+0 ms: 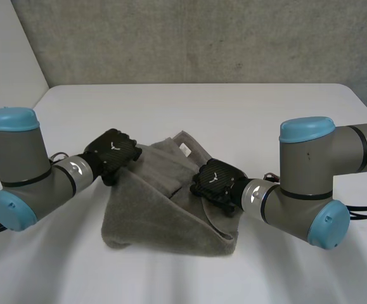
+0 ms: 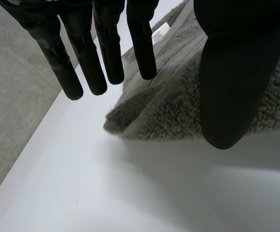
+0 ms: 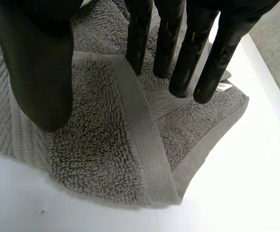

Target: Fold the laundry

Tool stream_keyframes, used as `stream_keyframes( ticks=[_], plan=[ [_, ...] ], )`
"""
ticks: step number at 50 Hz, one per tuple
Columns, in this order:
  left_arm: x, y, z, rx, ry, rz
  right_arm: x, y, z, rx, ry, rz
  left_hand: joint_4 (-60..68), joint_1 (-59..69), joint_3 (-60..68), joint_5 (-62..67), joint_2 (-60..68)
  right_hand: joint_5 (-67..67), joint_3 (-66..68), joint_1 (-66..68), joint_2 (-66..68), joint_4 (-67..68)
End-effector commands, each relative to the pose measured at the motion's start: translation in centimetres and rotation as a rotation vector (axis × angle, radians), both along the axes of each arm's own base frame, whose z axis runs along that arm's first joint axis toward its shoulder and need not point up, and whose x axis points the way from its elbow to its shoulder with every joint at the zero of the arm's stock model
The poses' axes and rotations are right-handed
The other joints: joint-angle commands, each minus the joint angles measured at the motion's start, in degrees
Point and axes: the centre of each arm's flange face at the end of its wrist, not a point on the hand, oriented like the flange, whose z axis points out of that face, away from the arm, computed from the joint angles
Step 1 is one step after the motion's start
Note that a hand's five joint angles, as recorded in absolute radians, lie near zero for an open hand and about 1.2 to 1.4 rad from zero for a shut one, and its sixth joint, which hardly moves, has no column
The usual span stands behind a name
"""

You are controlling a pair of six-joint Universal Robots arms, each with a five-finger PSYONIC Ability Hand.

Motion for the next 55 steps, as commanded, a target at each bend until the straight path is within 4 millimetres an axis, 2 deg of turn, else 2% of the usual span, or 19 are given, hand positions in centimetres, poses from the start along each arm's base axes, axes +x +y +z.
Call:
stream_keyframes(
  ticks=[1,11,17,22,27,30,32,33,35,36,41,42,43,44,46,48,49,50,55],
  plan=[
    [0.9,-0.5,0.3,-0.002,0.001,0.025,-0.1,0.1,-0.1,0.006,0.002,-0.002,3.44,3.40,3.42,3.63,3.46,5.59,5.90,5.82,6.18,5.94],
    [1.2,-0.6,-0.1,0.010,-0.003,0.033,-0.2,0.3,-0.3,0.016,0.007,-0.003,2.26,2.23,2.24,2.45,2.29,9.79,10.10,10.03,10.38,10.15],
    [1.2,-0.3,-0.5,0.020,-0.004,0.028,-0.3,0.5,0.0,0.020,0.005,-0.007,2.26,2.23,2.24,2.45,2.29,17.53,17.84,17.76,18.12,17.89],
    [1.2,-0.2,-0.6,0.023,-0.005,0.025,-0.8,0.5,1.0,0.015,-0.006,-0.019,2.42,2.39,2.41,2.61,2.45,26.78,27.09,27.01,27.37,27.14],
    [1.1,-0.4,-0.6,0.017,-0.003,0.025,-1.3,1.2,2.9,0.008,-0.042,-0.033,3.10,3.06,3.08,3.29,3.12,44.85,45.16,45.08,45.44,45.20],
    [1.1,-0.5,-0.6,0.014,-0.003,0.027,-1.6,1.4,3.4,0.016,-0.058,-0.041,3.43,3.40,3.42,3.62,3.46,44.89,45.20,45.12,45.48,45.25],
    [1.1,-0.6,-0.5,0.009,-0.002,0.027,-2.9,0.5,4.4,0.037,-0.097,-0.108,3.77,3.74,3.75,3.96,3.80,44.89,45.20,45.12,45.48,45.25],
    [1.1,-0.6,-0.5,0.009,-0.002,0.027,-2.9,0.5,4.4,0.037,-0.098,-0.108,3.77,3.74,3.75,3.96,3.80,44.89,45.20,45.12,45.48,45.25],
    [1.1,-0.6,-0.6,0.000,0.000,0.028,-4.6,-0.5,5.2,0.057,-0.131,-0.181,5.11,5.07,5.09,5.30,5.13,44.89,45.20,45.12,45.48,45.25],
    [1.1,-0.6,-0.6,0.000,0.000,0.028,-4.6,-0.6,5.2,0.057,-0.131,-0.181,5.12,5.09,5.10,5.31,5.14,44.89,45.20,45.12,45.48,45.25],
    [1.2,-0.6,-0.6,-0.002,0.000,0.029,-6.8,-1.5,5.5,0.080,-0.149,-0.250,14.20,14.17,14.18,14.39,14.23,44.89,45.20,45.12,45.48,45.25],
    [1.2,-0.6,-0.5,-0.003,0.000,0.029,-7.8,-2.0,5.5,0.083,-0.152,-0.281,20.53,20.50,20.51,20.72,20.56,44.89,45.20,45.12,45.48,45.25],
    [1.2,-0.6,-0.5,-0.003,0.000,0.029,-8.7,-2.5,5.5,0.083,-0.154,-0.314,20.59,20.56,20.57,20.78,20.62,44.89,45.20,45.12,45.48,45.25],
    [1.2,-0.6,-0.5,-0.002,0.001,0.030,-8.8,-2.5,5.5,0.083,-0.154,-0.315,27.42,27.39,27.40,27.61,27.45,44.89,45.20,45.12,45.48,45.25],
    [1.2,-0.6,-0.4,-0.004,0.002,0.030,-10.3,-3.4,5.7,0.078,-0.173,-0.373,30.18,30.15,30.16,30.37,30.21,44.89,45.20,45.12,45.48,45.25],
    [1.2,-0.6,-0.4,0.000,0.002,0.030,-10.9,-3.9,5.9,0.081,-0.192,-0.404,38.86,38.83,38.84,39.05,38.89,44.89,45.20,45.12,45.48,45.25],
    [1.2,-0.6,-0.4,0.000,0.002,0.030,-10.9,-3.9,5.9,0.081,-0.192,-0.404,38.93,38.90,38.91,39.12,38.95,44.89,45.20,45.12,45.48,45.25],
    [1.2,-0.6,-0.4,0.000,0.003,0.029,-11.4,-4.3,6.2,0.083,-0.215,-0.431,48.06,48.03,48.05,48.25,48.09,44.89,45.20,45.12,45.48,45.25],
    [1.1,-0.8,-0.2,-0.017,0.005,0.028,-11.9,-5.3,7.4,0.063,-0.279,-0.470,48.16,48.12,48.14,48.35,48.18,44.89,45.20,45.12,45.48,45.25]
  ],
)
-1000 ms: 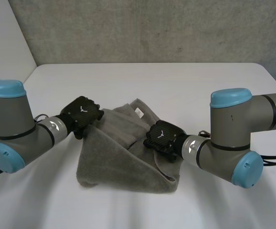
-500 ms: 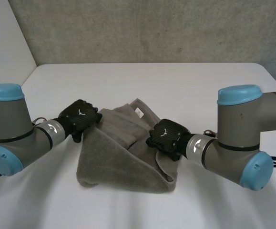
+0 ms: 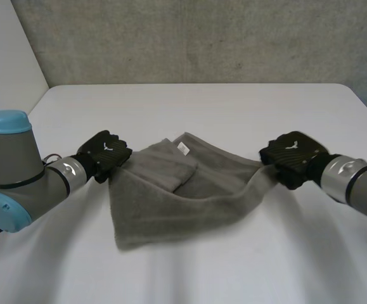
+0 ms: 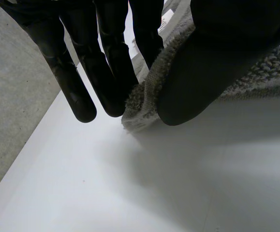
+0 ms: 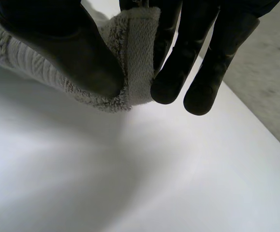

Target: Fold the laundry

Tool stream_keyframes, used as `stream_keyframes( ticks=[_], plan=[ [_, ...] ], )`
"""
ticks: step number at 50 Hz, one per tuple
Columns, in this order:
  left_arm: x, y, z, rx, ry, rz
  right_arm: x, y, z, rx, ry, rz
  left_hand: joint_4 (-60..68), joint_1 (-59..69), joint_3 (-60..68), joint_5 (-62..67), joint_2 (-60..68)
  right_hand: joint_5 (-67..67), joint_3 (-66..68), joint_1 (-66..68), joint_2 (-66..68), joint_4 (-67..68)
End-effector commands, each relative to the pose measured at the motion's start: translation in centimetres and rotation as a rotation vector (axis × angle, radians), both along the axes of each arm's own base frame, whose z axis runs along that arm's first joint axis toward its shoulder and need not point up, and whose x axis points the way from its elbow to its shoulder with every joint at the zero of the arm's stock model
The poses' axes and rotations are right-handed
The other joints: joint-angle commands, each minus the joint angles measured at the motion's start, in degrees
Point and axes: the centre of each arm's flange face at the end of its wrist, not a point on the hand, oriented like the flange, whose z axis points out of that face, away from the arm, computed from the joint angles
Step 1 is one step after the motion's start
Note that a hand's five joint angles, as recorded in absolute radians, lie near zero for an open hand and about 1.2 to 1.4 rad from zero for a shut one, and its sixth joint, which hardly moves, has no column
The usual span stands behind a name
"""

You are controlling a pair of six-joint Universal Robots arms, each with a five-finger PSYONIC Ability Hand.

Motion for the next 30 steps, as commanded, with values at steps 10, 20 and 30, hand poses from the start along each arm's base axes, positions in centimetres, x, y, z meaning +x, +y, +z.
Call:
stream_keyframes(
  ticks=[10,20,30],
  plan=[
    [-0.4,-5.5,7.6,-0.364,0.084,0.110,-0.4,-7.4,10.9,-0.443,-0.289,-0.138,14.18,15.73,14.39,15.30,14.18,3.69,3.73,3.62,3.34,3.40],
    [2.1,-7.7,24.1,-0.740,0.654,0.415,-0.1,-8.6,22.1,-0.929,-0.719,-0.174,14.18,15.73,14.39,15.30,14.18,3.69,3.73,3.62,3.34,3.40],
    [2.4,-4.9,13.0,-0.303,0.524,0.442,1.2,-7.3,10.7,-0.381,-0.484,-0.109,14.18,15.73,14.39,15.30,14.18,3.69,3.73,3.62,3.34,3.40]
  ],
)
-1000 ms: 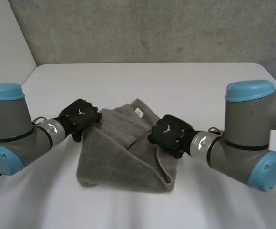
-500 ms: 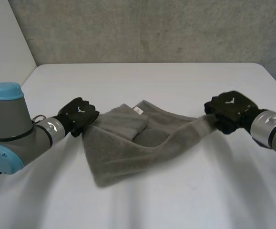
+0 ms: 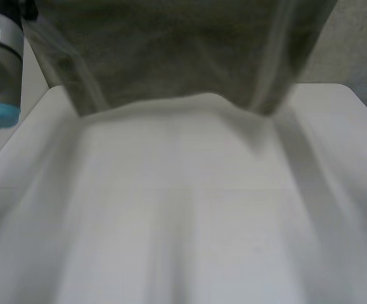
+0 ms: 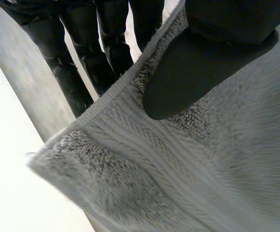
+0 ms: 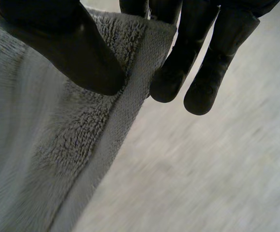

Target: Fold the laundry

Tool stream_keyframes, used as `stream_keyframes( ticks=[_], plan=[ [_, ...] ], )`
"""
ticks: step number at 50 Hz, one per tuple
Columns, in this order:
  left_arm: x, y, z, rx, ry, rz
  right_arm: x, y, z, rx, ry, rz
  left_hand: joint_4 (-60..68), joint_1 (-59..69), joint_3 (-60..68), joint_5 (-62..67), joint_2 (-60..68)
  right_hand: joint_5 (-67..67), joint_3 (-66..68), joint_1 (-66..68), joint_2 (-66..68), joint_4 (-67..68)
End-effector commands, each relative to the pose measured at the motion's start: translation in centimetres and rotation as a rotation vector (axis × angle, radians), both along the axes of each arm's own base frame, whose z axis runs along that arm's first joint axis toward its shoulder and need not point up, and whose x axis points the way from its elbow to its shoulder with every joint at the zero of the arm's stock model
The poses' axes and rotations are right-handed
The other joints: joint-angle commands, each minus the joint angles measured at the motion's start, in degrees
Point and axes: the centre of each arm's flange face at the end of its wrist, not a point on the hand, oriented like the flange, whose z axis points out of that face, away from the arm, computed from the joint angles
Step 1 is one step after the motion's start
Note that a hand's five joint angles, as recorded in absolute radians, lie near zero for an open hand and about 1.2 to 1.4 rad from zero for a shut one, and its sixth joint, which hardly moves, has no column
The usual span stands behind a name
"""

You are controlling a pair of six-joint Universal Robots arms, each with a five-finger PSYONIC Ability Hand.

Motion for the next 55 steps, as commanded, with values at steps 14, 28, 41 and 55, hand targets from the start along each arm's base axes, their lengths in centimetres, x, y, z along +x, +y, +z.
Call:
stream_keyframes(
  ticks=[14,28,41,55],
  plan=[
    [4.7,9.1,-23.0,0.782,-0.339,-0.037,-1.2,7.6,-20.9,0.705,0.482,0.196,10.22,13.63,10.34,10.70,10.29,2.97,3.11,3.40,2.94,3.34],
    [6.2,12.5,-17.8,0.691,-0.353,0.017,-3.2,11.3,-15.8,0.725,0.496,0.191,10.22,13.63,10.34,10.70,10.29,2.97,3.11,3.40,2.94,3.34],
    [6.6,17.8,-5.3,0.405,-0.285,0.050,-7.6,12.0,-3.7,0.555,0.448,-0.017,10.22,13.63,10.34,10.70,10.29,2.97,3.11,3.40,2.94,3.34],
    [5.8,13.4,-10.3,0.620,-0.320,0.004,-7.3,7.0,-7.5,0.805,0.608,0.021,10.22,13.63,10.34,10.70,10.29,2.97,3.11,3.40,2.94,3.34]
  ],
)
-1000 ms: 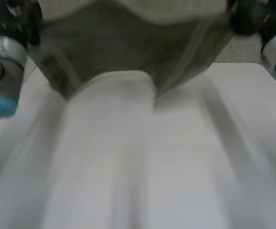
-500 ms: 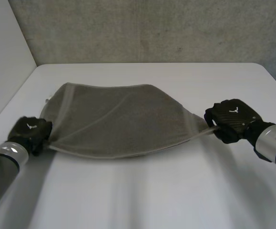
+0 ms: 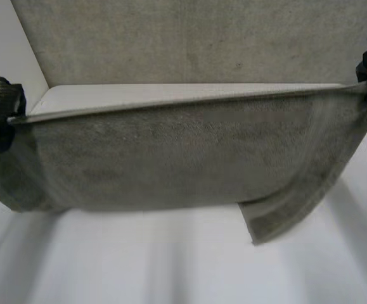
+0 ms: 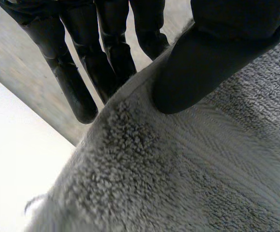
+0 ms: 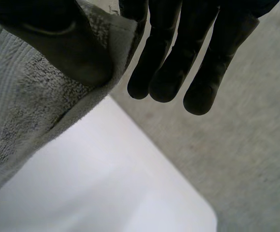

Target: Fold the laundry

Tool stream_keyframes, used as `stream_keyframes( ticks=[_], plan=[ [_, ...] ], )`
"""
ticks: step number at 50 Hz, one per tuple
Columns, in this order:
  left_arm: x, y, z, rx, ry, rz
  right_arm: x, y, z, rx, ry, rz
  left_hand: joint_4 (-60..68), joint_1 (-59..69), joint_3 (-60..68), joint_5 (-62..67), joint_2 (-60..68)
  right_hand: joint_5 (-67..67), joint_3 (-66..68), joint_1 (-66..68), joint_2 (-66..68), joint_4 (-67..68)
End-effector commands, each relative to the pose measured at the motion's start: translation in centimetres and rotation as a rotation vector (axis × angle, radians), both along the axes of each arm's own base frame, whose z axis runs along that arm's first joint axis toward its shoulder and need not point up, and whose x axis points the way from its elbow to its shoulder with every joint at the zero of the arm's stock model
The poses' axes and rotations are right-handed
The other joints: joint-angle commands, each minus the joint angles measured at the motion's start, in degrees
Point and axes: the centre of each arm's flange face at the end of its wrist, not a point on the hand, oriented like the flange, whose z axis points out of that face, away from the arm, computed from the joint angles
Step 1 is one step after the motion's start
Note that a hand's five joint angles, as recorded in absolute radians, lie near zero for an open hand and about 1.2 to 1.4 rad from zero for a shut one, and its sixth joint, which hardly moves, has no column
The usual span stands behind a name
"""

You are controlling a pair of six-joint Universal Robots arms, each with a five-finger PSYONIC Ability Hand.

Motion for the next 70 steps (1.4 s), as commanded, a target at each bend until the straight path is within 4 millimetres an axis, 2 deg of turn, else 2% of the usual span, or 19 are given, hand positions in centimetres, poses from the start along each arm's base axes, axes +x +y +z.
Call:
stream_keyframes(
  ticks=[1,7,11,14,16,18,19,21,25,32,36,40,41,43,45,50,57,61,70],
  plan=[
    [-0.8,-4.2,-4.9,0.182,-0.023,-0.018,1.5,-2.5,-4.0,0.149,0.115,0.058,10.19,13.63,10.27,10.68,10.23,2.97,2.99,3.38,2.94,3.33],
    [-3.9,-8.7,-6.7,0.210,-0.035,-0.083,5.4,-4.8,-6.6,0.160,0.274,0.029,10.19,13.63,10.27,10.68,10.23,2.97,2.99,3.38,2.94,3.33],
    [-4.8,-11.1,-4.7,0.122,-0.018,-0.095,7.8,-7.5,-4.2,-0.036,0.242,-0.005,10.19,13.63,10.27,10.68,10.23,2.97,2.99,3.38,2.94,3.33],
    [-5.7,-12.8,-0.5,-0.027,0.016,-0.107,8.4,-8.4,-2.1,-0.149,0.182,-0.020,10.19,13.63,10.27,10.68,10.23,2.97,2.99,3.38,2.94,3.33],
    [-6.1,-13.3,2.3,-0.117,0.043,-0.113,9.0,-9.2,3.3,-0.392,-0.036,-0.058,10.19,13.63,10.27,10.68,10.23,2.97,2.99,3.38,2.94,3.33],
    [-6.7,-13.3,7.7,-0.304,0.165,-0.099,8.4,-9.2,6.0,-0.493,-0.163,-0.087,10.19,13.63,10.27,10.68,10.23,2.97,2.99,3.38,2.94,3.33],
    [-6.7,-13.3,7.7,-0.305,0.166,-0.099,7.9,-8.4,8.7,-0.585,-0.281,-0.100,10.19,13.63,10.27,10.68,10.23,2.97,2.99,3.38,2.94,3.33],
    [-5.9,-12.7,12.3,-0.466,0.339,-0.047,7.7,-7.6,10.4,-0.641,-0.369,-0.089,10.19,13.63,10.27,10.68,10.23,2.97,2.99,3.38,2.94,3.33],
    [-5.0,-12.1,14.1,-0.523,0.465,-0.024,7.4,-6.8,10.5,-0.626,-0.417,-0.068,10.19,13.63,10.27,10.68,10.23,2.97,2.99,3.38,2.94,3.33],
    [-4.8,-12.3,8.1,-0.324,0.459,-0.034,8.6,-6.0,3.0,-0.304,-0.238,0.054,10.19,13.63,10.27,10.68,10.23,2.97,2.99,3.38,2.94,3.33],
    [-4.5,-11.8,0.8,-0.110,0.397,-0.066,8.8,-5.6,-1.4,-0.193,-0.129,0.110,10.19,13.63,10.27,10.68,10.23,2.97,2.99,3.38,2.94,3.33],
    [-4.4,-10.8,-5.7,0.048,0.367,-0.111,8.5,-5.1,-9.1,-0.032,0.031,0.158,10.19,13.63,10.27,10.68,10.23,2.97,2.99,3.38,2.94,3.33],
    [-4.4,-10.8,-5.8,0.048,0.367,-0.112,8.5,-5.1,-9.1,-0.032,0.032,0.159,10.19,13.63,10.27,10.68,10.23,2.97,2.99,3.38,2.94,3.33],
    [-4.4,-10.6,-8.4,0.097,0.355,-0.116,8.4,-4.3,-14.4,0.078,0.120,0.187,10.19,13.63,10.27,10.68,10.23,2.97,2.99,3.38,2.94,3.33],
    [-4.2,-10.2,-12.6,0.158,0.305,-0.111,8.3,-4.0,-16.3,0.114,0.149,0.195,10.19,13.63,10.27,10.68,10.23,2.97,2.99,3.38,2.94,3.33],
    [-3.3,-9.4,-17.2,0.229,0.171,-0.090,7.9,-2.8,-21.6,0.224,0.206,0.214,10.19,13.63,10.27,10.68,10.23,2.97,2.99,3.38,2.94,3.33],
    [-1.2,-8.0,-19.2,0.316,0.042,-0.043,5.8,-3.5,-20.2,0.218,0.205,0.139,10.19,13.63,10.27,10.68,10.23,2.97,2.99,3.38,2.94,3.33],
    [0.4,-6.3,-17.6,0.360,0.009,-0.004,3.3,-3.0,-16.3,0.196,0.193,0.069,10.19,13.63,10.27,10.68,10.23,2.97,2.99,3.38,2.94,3.33],
    [0.8,0.3,-13.3,0.459,0.010,-0.008,-0.6,-0.1,-13.6,0.364,0.240,0.016,10.19,13.63,10.27,10.68,10.23,2.97,2.99,3.38,2.94,3.33]
  ],
)
